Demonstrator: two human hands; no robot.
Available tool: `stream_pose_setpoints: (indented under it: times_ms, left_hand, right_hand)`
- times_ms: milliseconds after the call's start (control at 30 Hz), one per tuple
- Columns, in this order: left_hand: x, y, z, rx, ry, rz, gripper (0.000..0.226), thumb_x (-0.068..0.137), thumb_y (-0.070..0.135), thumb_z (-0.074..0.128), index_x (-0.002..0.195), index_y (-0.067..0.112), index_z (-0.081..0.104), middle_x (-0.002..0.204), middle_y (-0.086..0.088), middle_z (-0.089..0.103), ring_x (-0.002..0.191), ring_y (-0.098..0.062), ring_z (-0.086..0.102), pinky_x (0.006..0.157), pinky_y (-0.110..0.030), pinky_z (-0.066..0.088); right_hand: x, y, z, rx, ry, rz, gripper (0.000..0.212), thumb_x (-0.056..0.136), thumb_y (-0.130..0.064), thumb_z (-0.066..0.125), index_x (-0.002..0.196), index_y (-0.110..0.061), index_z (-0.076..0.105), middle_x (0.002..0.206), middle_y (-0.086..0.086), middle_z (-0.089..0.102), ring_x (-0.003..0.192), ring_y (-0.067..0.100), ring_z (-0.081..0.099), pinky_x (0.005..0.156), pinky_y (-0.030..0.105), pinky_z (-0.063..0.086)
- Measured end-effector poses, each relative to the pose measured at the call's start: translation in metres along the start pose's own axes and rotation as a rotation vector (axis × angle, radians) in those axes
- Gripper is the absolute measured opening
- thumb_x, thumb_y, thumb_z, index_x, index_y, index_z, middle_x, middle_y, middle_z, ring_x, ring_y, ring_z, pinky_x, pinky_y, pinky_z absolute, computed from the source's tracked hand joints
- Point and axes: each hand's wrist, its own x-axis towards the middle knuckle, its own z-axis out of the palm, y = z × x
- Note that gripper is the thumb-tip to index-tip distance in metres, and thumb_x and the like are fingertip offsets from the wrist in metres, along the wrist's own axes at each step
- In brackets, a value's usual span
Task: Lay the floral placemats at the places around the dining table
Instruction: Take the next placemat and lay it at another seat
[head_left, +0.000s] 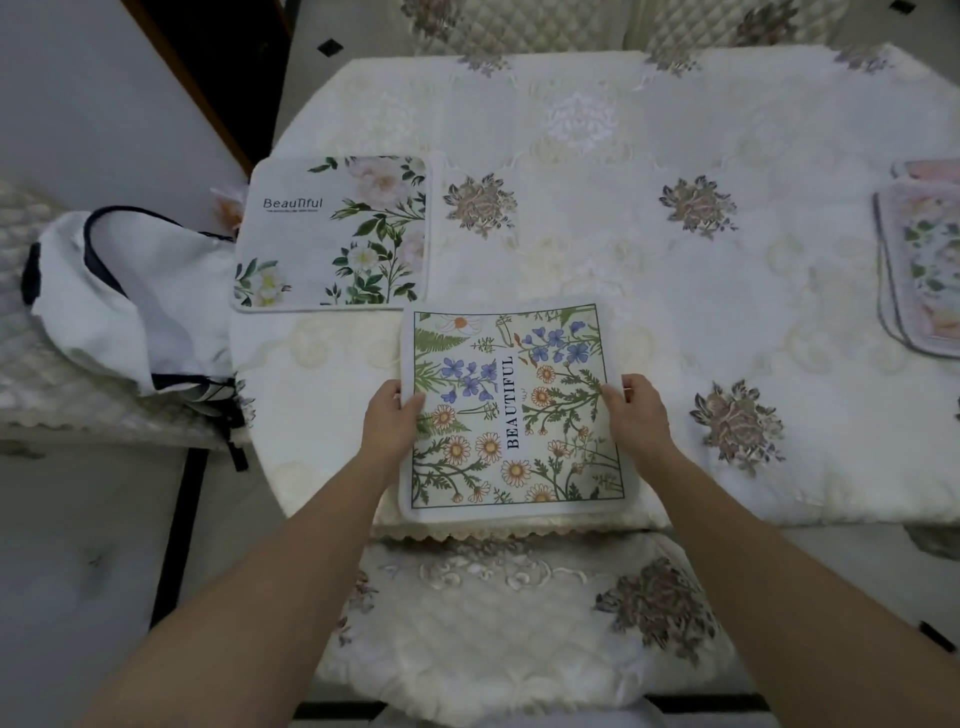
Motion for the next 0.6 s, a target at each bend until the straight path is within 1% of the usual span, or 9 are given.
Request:
stream_pose_setpoints:
  times_ms: [100,233,367,467,533,600]
  left_hand:
    - [0.001,-0.004,0.000,-0.006,0.014,-0.021,0.009,0.100,0.017,0.053,0.108,0.013,0.055,0.114,-0.012,0.066,0.101,-0.027,0.064,0.091,-0.045,0.053]
    - [0.001,-0.006,-0.001,0.006,0.054,-0.031,0.007,0.098,0.018,0.056,0.105,0.015,0.055,0.112,-0.012,0.068,0.100,-0.030,0.066,0.090,-0.051,0.054]
    - [0.000,-0.008,-0.002,0.038,0.093,-0.033,0.013,0.098,0.018,0.057,0.109,0.012,0.057,0.112,-0.012,0.069,0.096,-0.028,0.067,0.087,-0.046,0.056]
    - [-0.002,-0.011,-0.003,0.045,0.109,-0.031,0.013,0.098,0.019,0.057,0.109,0.012,0.057,0.110,-0.010,0.069,0.095,-0.027,0.068,0.086,-0.045,0.056]
    - [-0.003,-0.012,-0.004,0.059,0.122,-0.023,0.014,0.098,0.019,0.057,0.110,0.012,0.058,0.109,-0.008,0.069,0.095,-0.026,0.067,0.083,-0.040,0.056]
    - [-0.003,-0.012,-0.005,0.090,0.137,-0.011,0.009,0.097,0.019,0.058,0.105,0.015,0.058,0.105,-0.008,0.069,0.093,-0.026,0.067,0.081,-0.039,0.054]
  right_hand:
    - [-0.002,0.005,0.002,0.018,-0.001,0.017,0.022,0.100,-0.029,0.051,0.112,-0.012,0.056,0.105,0.007,0.065,0.097,0.026,0.061,0.085,0.043,0.050]
    - [-0.004,0.006,0.004,0.034,-0.010,0.035,0.018,0.100,-0.027,0.050,0.112,-0.014,0.054,0.106,0.007,0.065,0.097,0.027,0.062,0.083,0.041,0.051]
    - [-0.007,0.006,0.007,0.030,-0.016,0.036,0.016,0.100,-0.026,0.051,0.111,-0.015,0.053,0.104,0.005,0.064,0.097,0.025,0.061,0.085,0.043,0.052]
    - [-0.010,0.006,0.009,0.024,-0.022,0.035,0.018,0.100,-0.024,0.050,0.115,-0.014,0.053,0.103,0.003,0.062,0.096,0.023,0.060,0.080,0.037,0.048]
    - [-0.011,0.005,0.010,0.017,-0.025,0.029,0.018,0.100,-0.024,0.050,0.115,-0.013,0.053,0.101,0.002,0.062,0.094,0.022,0.059,0.078,0.034,0.046]
    - [-0.011,0.004,0.011,0.006,-0.028,0.030,0.016,0.100,-0.023,0.050,0.113,-0.012,0.052,0.095,0.000,0.061,0.088,0.020,0.058,0.074,0.032,0.045]
